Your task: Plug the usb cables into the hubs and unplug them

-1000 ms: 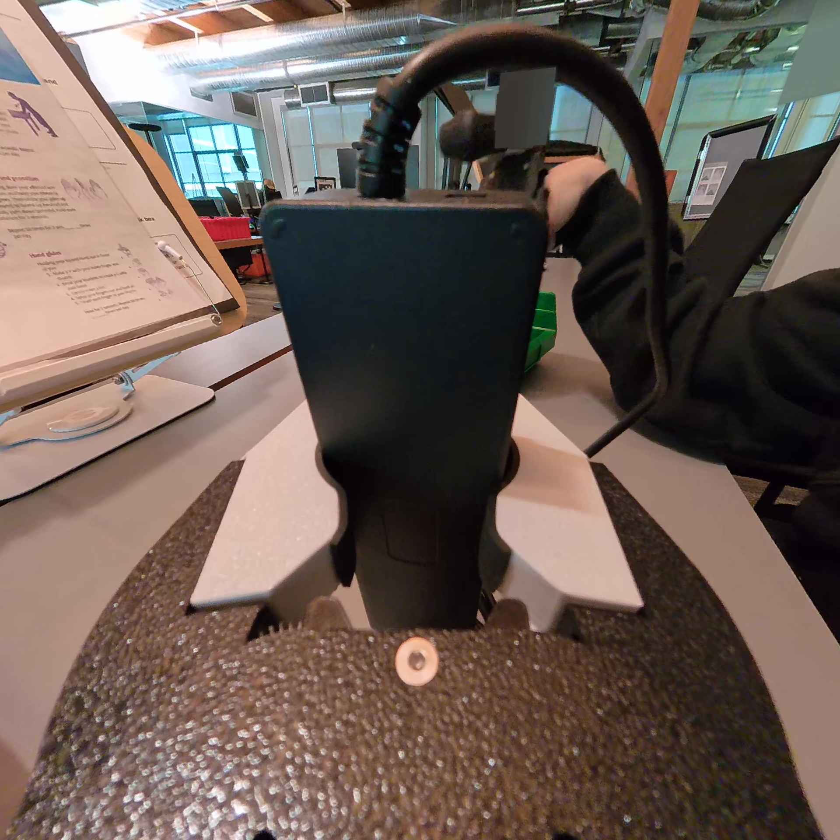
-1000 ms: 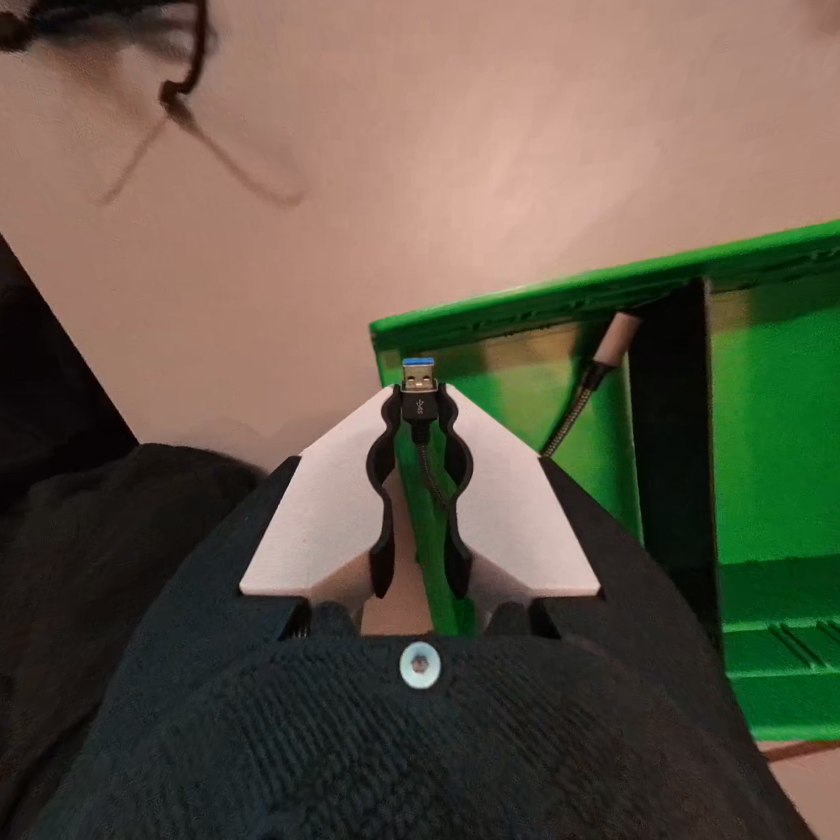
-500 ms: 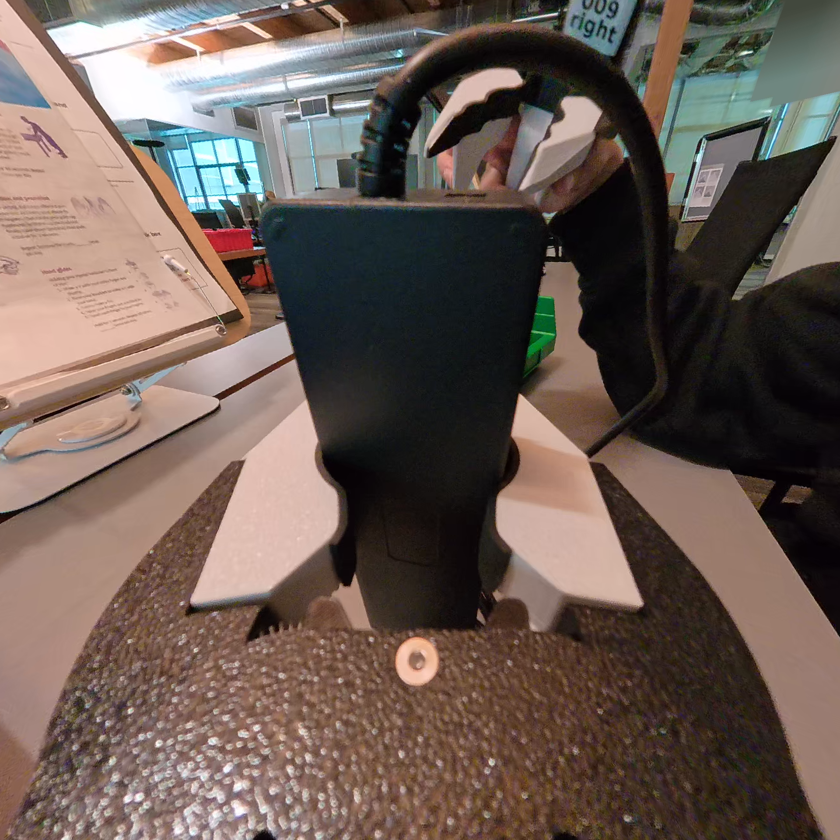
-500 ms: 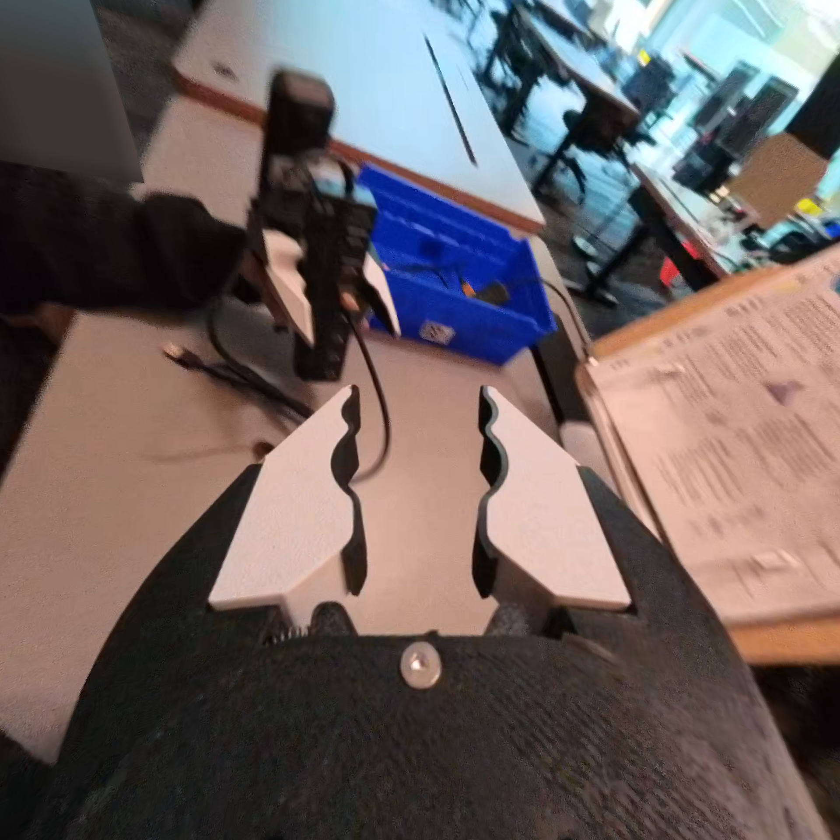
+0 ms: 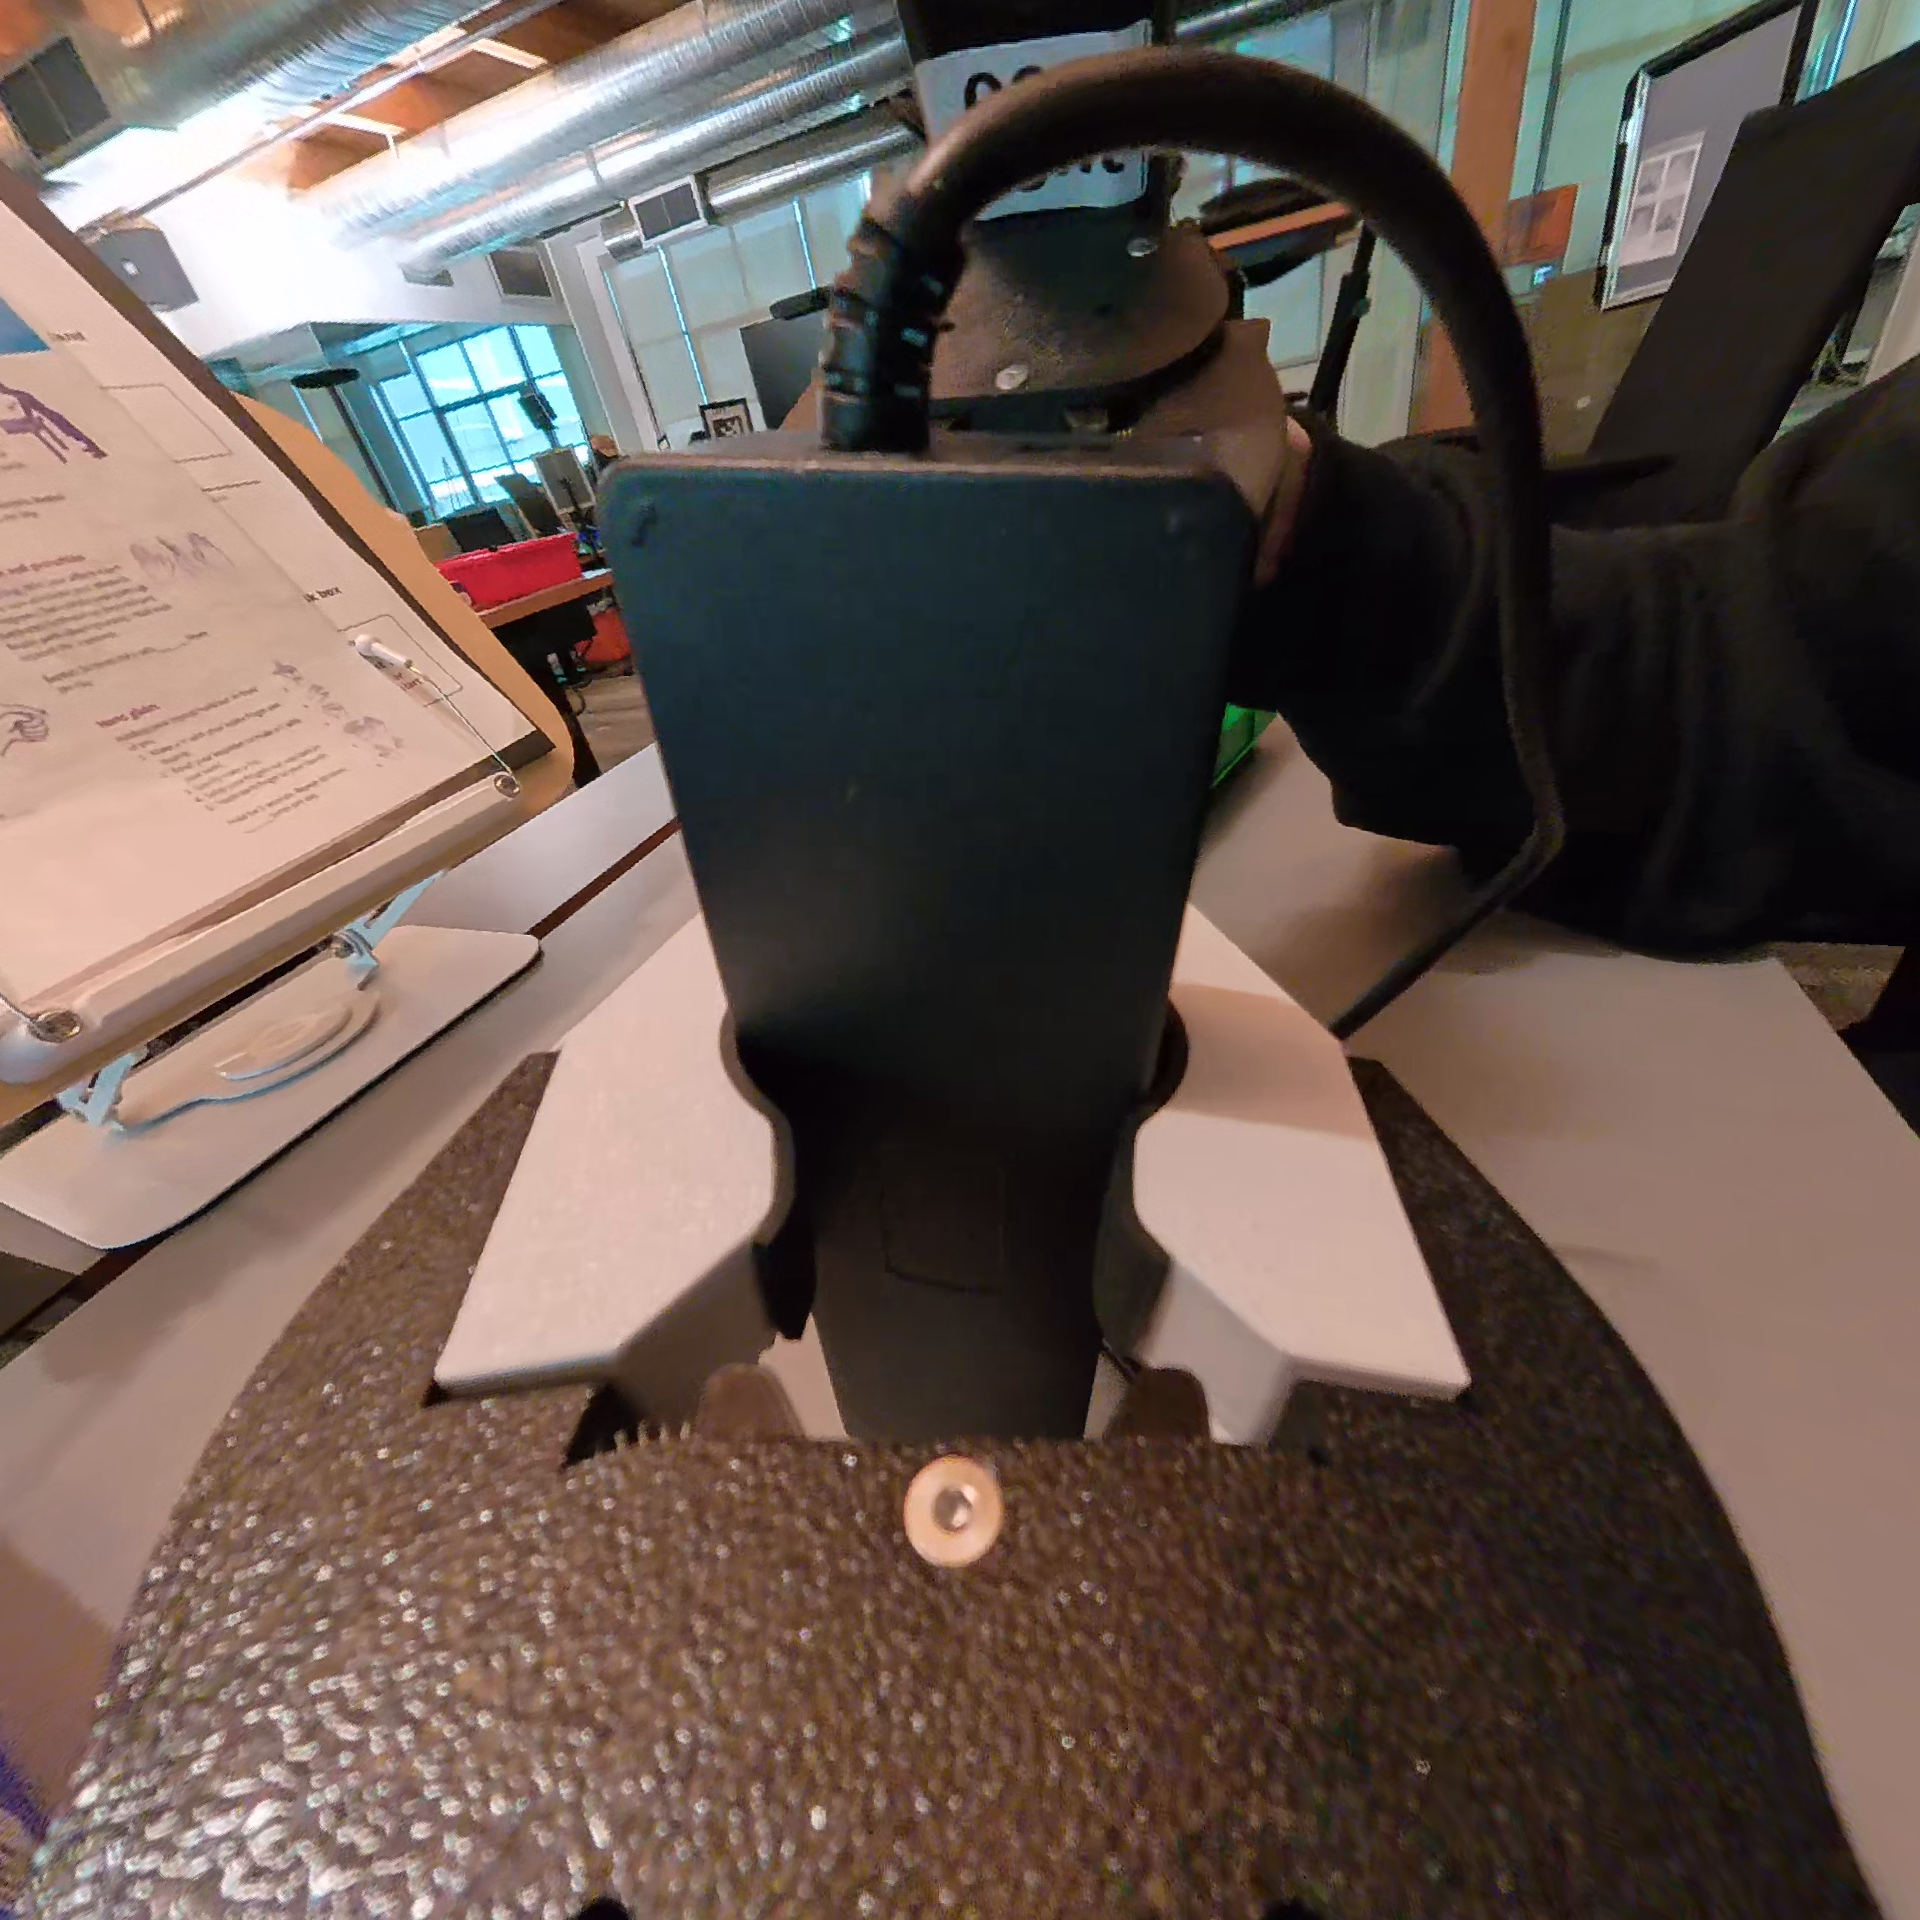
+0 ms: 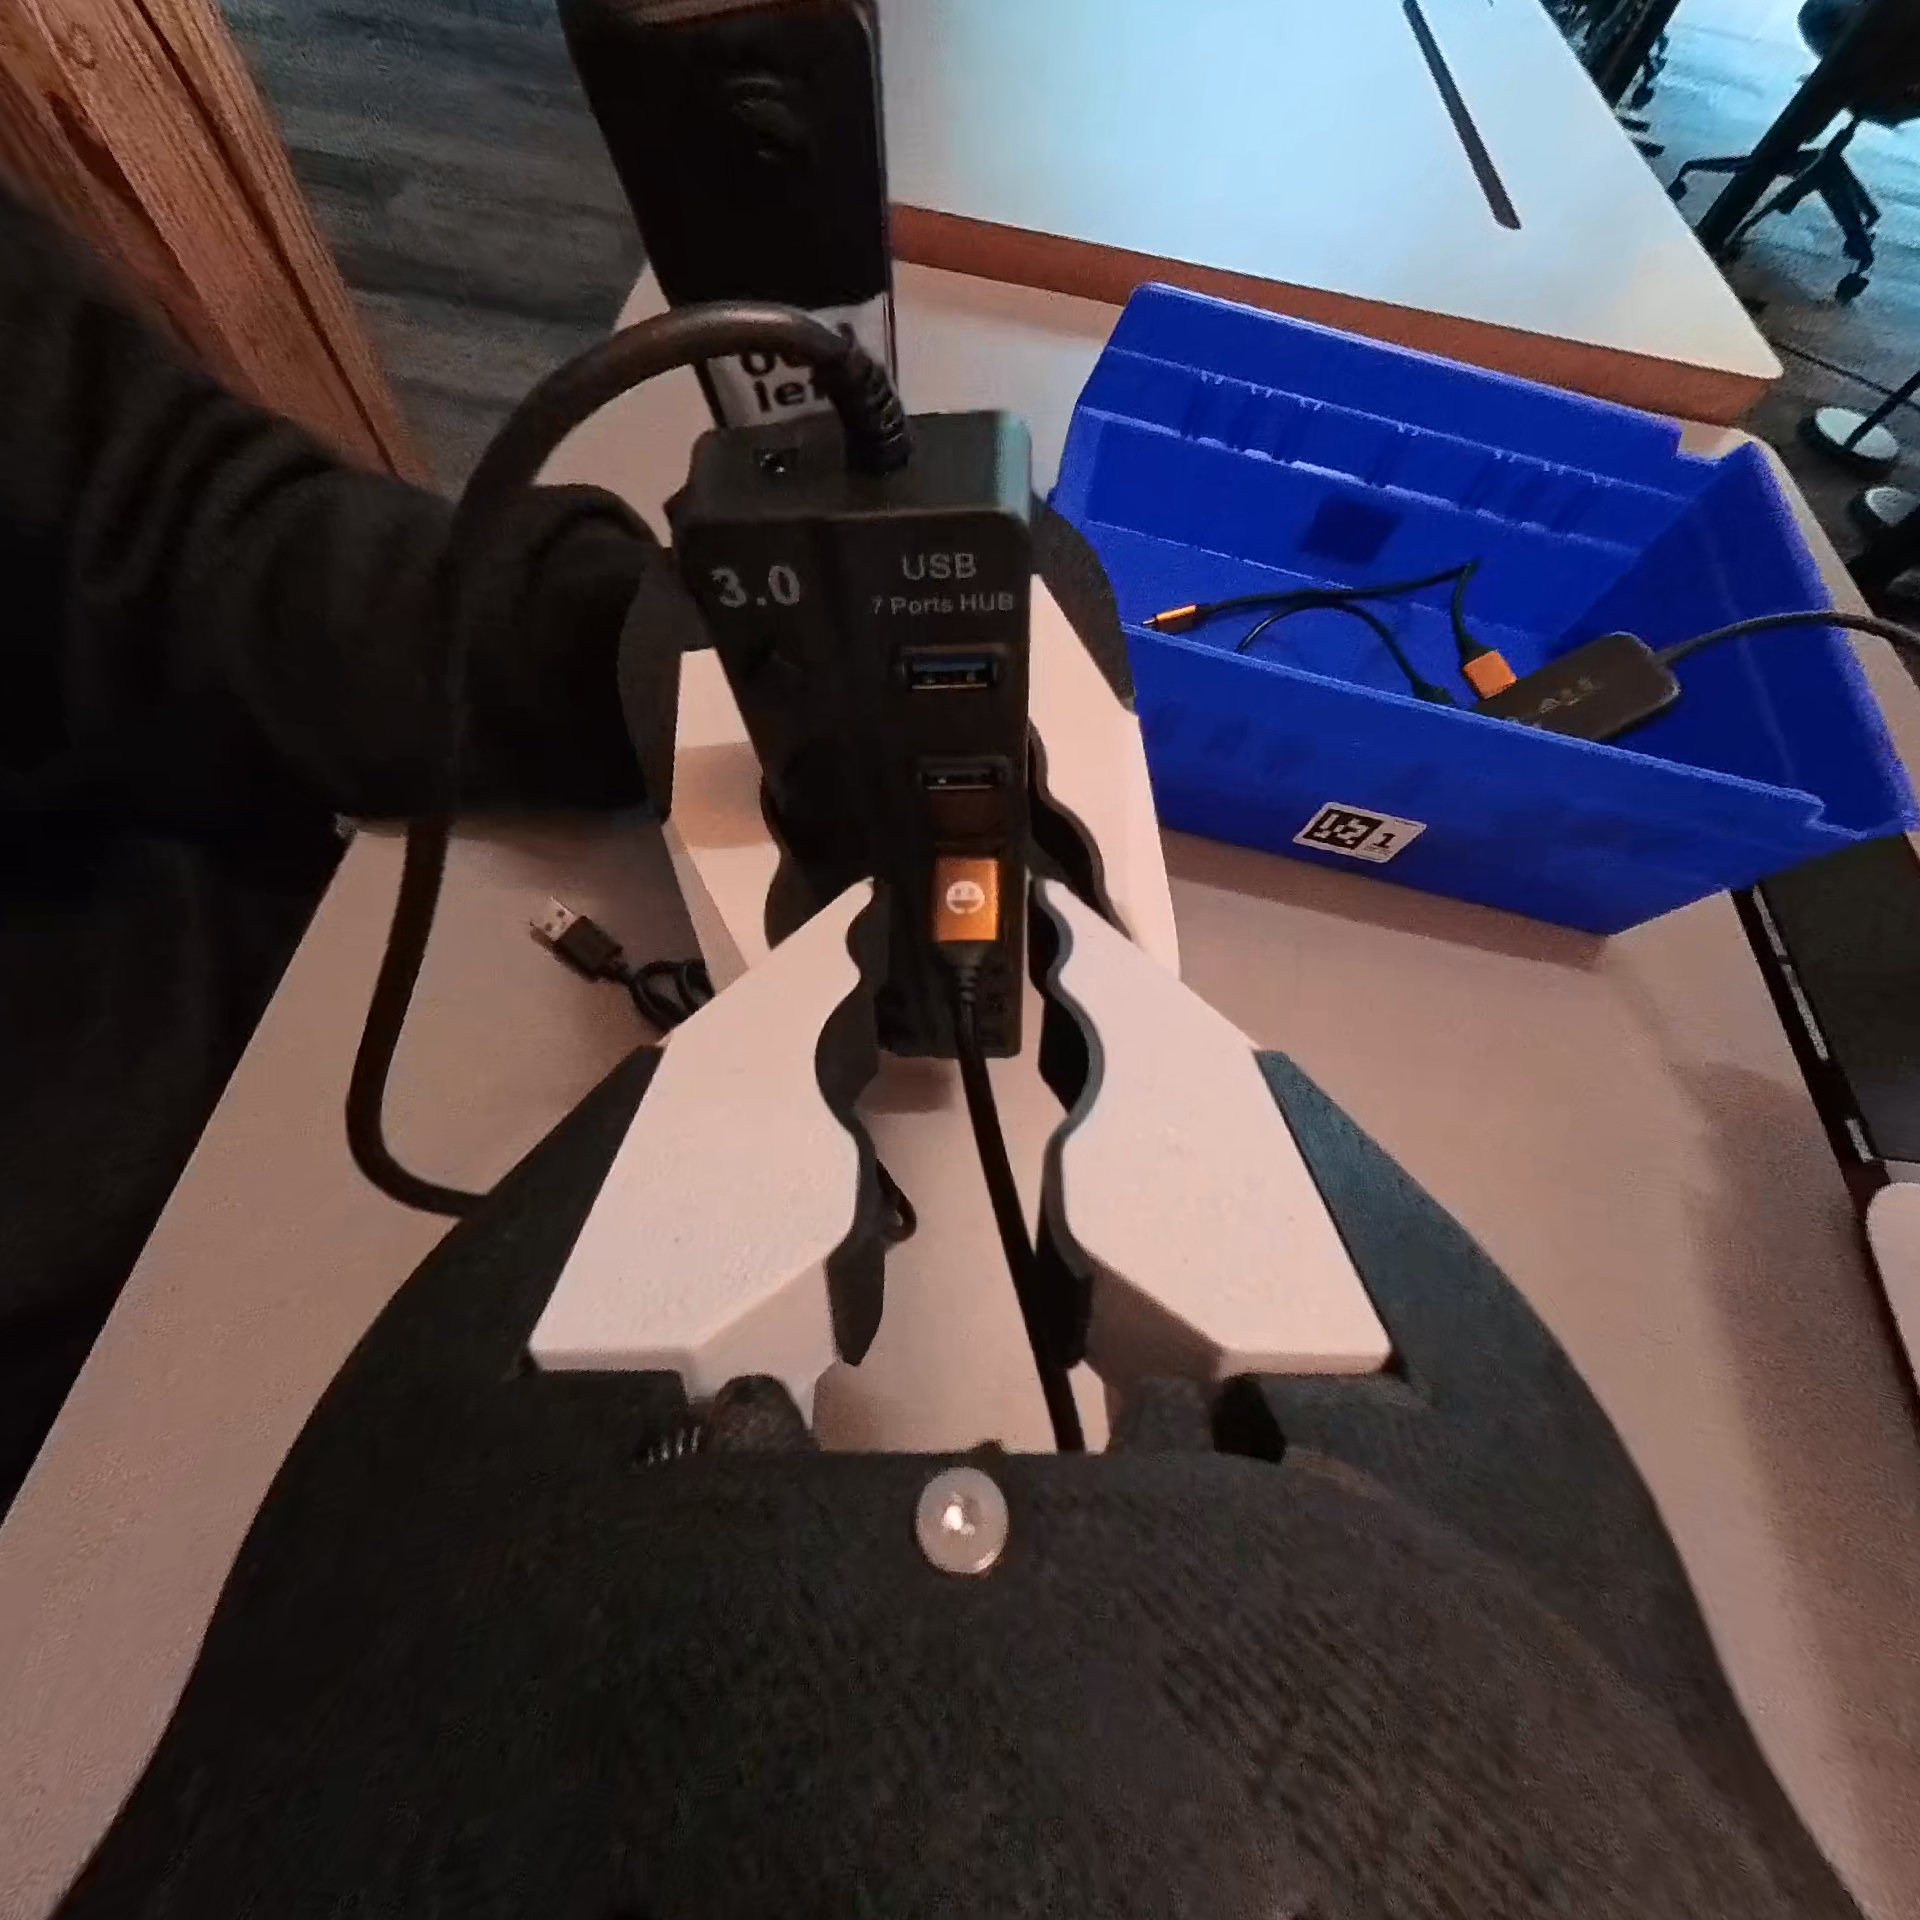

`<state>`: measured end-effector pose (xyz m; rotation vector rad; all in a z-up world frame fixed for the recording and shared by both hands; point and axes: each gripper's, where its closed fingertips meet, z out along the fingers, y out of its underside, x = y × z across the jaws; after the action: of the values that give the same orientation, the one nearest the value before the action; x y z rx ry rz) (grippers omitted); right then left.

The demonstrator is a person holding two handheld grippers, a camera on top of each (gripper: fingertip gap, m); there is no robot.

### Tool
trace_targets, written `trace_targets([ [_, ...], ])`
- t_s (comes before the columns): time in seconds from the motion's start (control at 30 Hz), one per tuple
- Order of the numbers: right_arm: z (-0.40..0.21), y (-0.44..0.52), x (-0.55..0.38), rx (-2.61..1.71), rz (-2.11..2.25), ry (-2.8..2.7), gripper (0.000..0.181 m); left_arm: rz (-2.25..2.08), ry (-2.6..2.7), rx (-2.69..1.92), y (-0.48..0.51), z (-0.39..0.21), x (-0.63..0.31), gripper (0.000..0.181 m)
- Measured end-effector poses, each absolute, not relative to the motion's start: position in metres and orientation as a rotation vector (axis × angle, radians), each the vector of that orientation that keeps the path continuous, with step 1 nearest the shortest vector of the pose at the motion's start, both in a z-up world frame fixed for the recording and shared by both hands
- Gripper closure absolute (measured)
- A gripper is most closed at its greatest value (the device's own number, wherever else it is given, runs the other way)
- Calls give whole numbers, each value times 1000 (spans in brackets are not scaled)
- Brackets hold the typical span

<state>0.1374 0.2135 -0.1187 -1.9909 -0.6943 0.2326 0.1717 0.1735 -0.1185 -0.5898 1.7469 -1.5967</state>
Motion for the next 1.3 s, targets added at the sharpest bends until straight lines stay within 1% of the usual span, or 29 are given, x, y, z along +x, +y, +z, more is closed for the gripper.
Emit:
trace_targets([
  [0.07, -121, 217, 137, -1994, 231, -680, 167, -1600, 1736, -584, 173, -117, 171, 118],
  [0.3, -119, 220, 137, -2001, 239, -726, 167, -1599, 1705, -585, 176, -112, 171, 118],
  [0.33, -120, 214, 144, -2035, 192, -743, 167, -1593, 1661, -602, 184, -108, 172, 118],
  [0.4, -124, 196, 195, -2166, -99, -725, 167, -1687, 1537, -643, 211, -88, 163, 118],
  [0.47, -103, 172, 219, -2155, -90, -657, 167, -1574, 1517, -681, 237, -88, 161, 118],
  [0.5, -83, 162, 228, -2085, -90, -611, 167, -1565, 1524, -683, 240, -88, 159, 118],
  [0.57, -46, 133, 253, -2026, -160, -475, 167, -1627, 1499, -669, 235, -83, 158, 118],
  [0.63, -27, 96, 274, -2026, -276, -382, 167, -1656, 1520, -658, 226, -85, 160, 118],
  [0.77, -17, 23, 313, -2106, -559, -195, 167, -1647, 1586, -645, 210, -94, 164, 118],
  [0.83, -14, 0, 318, -2101, -562, -132, 168, -1645, 1595, -642, 207, -95, 165, 118],
  [0.93, 7, -27, 342, -1985, -642, 35, 168, -1643, 1599, -653, 208, -97, 165, 118],
  [1.0, -2, -34, 344, -1999, -546, 74, 168, -1652, 1594, -662, 209, -97, 166, 118],
  [1.03, -7, -40, 349, -2022, -549, 97, 168, -1650, 1595, -665, 210, -98, 166, 118],
  [1.07, -1, -50, 363, -2006, -652, 173, 168, -1645, 1599, -666, 210, -98, 166, 118],
  [1.1, 6, -56, 365, -1979, -693, 221, 168, -1641, 1602, -669, 210, -99, 167, 118],
  [1.2, 27, -52, 335, -1861, -585, 109, 168, -1642, 1607, -680, 209, -102, 168, 118],
  [1.3, 52, -61, 330, -1738, -669, 109, 168, -1635, 1620, -681, 208, -104, 169, 118],
])
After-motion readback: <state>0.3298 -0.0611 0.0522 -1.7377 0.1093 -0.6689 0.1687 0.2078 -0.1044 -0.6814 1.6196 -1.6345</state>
